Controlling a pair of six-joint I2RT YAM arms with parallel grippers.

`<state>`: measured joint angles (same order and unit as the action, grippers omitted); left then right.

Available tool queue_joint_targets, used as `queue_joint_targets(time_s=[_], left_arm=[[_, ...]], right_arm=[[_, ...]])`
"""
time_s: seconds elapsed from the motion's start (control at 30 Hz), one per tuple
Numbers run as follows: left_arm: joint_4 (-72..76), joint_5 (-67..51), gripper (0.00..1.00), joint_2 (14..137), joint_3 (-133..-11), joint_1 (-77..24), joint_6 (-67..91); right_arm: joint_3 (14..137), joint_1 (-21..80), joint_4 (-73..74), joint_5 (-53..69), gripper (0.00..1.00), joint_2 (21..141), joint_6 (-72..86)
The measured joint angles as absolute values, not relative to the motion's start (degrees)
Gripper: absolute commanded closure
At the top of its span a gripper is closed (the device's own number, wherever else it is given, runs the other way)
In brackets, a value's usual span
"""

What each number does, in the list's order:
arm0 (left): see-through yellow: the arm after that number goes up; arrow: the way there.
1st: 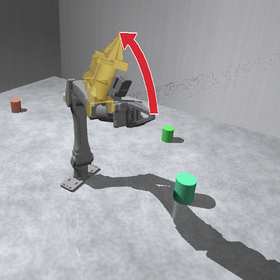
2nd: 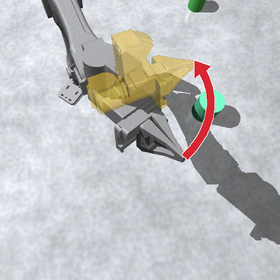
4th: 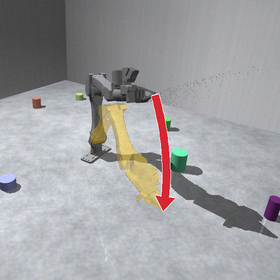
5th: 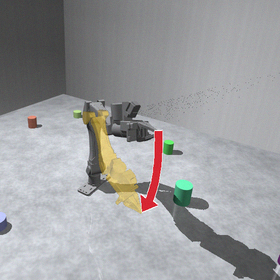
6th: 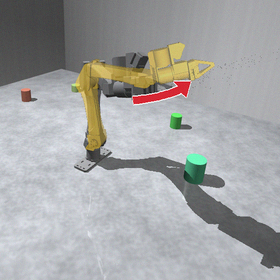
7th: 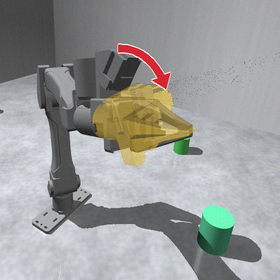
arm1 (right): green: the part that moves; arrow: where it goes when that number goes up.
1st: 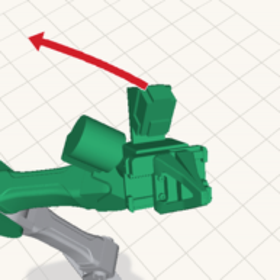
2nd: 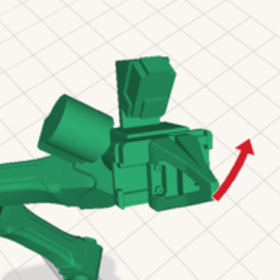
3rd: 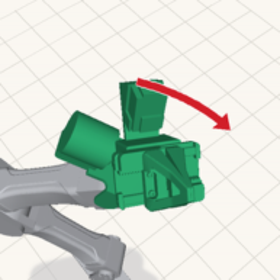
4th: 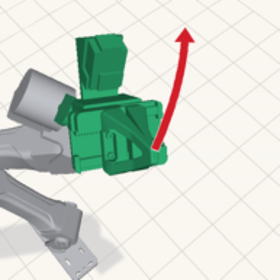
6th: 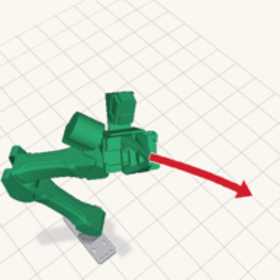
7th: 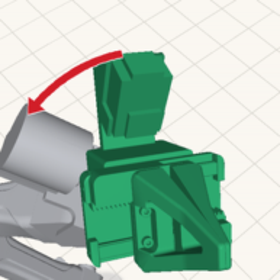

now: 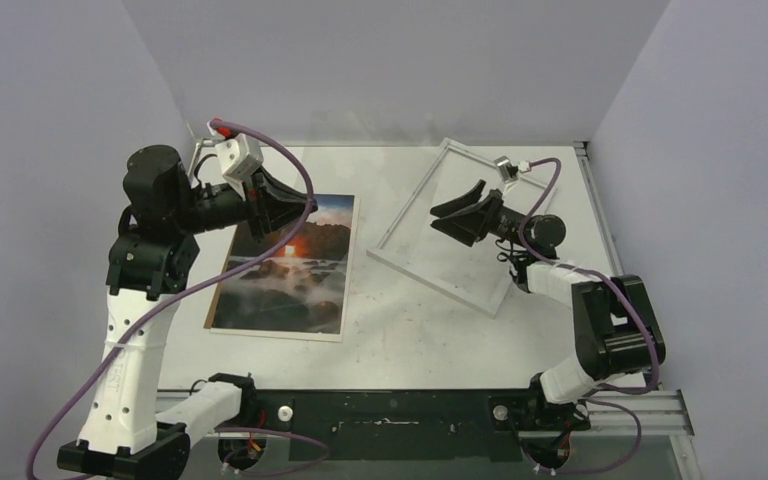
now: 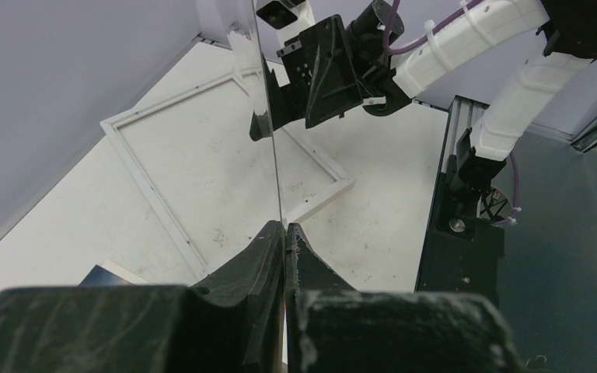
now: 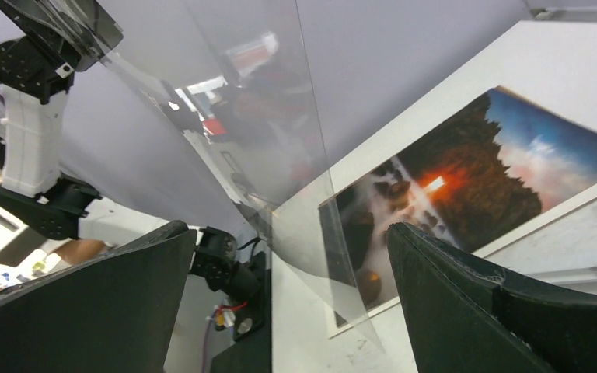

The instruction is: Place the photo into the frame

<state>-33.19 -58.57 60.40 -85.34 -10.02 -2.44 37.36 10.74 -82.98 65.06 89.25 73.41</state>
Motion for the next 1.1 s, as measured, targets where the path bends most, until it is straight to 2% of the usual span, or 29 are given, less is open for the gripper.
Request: queue_joint_targets(time_s=[0.33,0.47,0.6,0.83,0.9,0.93,0.97,1.03,1.07,1.1], left_arm=[[-33.23,-58.87,1.00,59.81,-86.13,-10.02,-2.57],[-33.19,-58.96,1.00,59.79,-86.32,-10.02,-2.59],[-33.17,-58.33,1.00,59.75,-86.32,-10.02,-3.18],[-30.26,-55.02,1.00,59.59,-84.62,-9.96,-3.20],[-29.02,-54.13,1.00,59.59,-83.99,-9.89,-2.83],[-28.42,-53.71,1.00,59.59,-83.70,-9.89,-2.55],[-27.86,-53.25,0.91,59.59,-83.44,-9.91,-2.28],[-26.89,-52.10,0.49,59.61,-82.98,-9.96,-2.04],[-26.44,-51.11,0.43,59.64,-82.78,-10.04,-1.91],[-26.24,-49.74,0.41,59.66,-82.65,-10.11,-1.83]], right_arm=[[41.89,14.13,-73.87,64.31,0.00,84.68,59.92],[42.39,15.31,-77.47,64.31,0.08,85.76,62.33],[42.39,14.59,-82.24,64.36,0.28,87.31,70.02],[39.68,13.10,-83.90,64.29,0.81,84.84,74.43],[38.44,13.10,-82.32,64.27,0.93,82.11,72.16],[38.15,13.19,-80.47,64.23,0.95,80.29,70.30],[38.11,13.26,-78.19,63.92,0.95,78.65,68.47],[38.13,13.78,-71.81,62.72,0.95,74.19,63.53],[38.22,14.04,-68.38,62.06,0.95,72.12,61.06],[38.54,14.33,-64.88,61.54,0.95,70.35,58.67]])
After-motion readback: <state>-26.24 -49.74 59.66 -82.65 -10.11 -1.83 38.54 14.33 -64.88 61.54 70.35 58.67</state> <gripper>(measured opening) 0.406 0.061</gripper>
